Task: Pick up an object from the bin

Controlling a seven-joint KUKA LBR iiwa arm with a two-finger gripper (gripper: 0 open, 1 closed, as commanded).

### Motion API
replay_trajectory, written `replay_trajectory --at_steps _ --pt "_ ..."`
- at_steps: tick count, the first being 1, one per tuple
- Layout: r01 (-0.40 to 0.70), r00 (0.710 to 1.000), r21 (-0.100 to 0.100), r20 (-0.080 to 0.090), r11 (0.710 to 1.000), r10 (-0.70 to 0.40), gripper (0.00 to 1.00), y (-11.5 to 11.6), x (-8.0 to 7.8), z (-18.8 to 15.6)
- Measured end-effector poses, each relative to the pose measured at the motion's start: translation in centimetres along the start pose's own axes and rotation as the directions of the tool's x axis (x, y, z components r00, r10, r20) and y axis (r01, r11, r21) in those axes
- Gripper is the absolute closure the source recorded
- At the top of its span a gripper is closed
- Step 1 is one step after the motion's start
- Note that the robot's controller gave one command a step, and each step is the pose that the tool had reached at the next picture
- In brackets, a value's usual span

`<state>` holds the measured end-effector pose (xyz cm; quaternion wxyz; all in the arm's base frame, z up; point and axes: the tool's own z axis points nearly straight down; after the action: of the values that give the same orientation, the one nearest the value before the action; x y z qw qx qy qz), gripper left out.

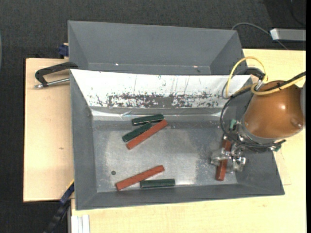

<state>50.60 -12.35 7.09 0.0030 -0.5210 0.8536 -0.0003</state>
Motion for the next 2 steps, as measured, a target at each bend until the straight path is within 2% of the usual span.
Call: replay_trajectory --at_steps 2 --pt "-0.001 1.000 0.000 0.000 1.000 0.001 1.00 0.01 -0.01 -0.09"
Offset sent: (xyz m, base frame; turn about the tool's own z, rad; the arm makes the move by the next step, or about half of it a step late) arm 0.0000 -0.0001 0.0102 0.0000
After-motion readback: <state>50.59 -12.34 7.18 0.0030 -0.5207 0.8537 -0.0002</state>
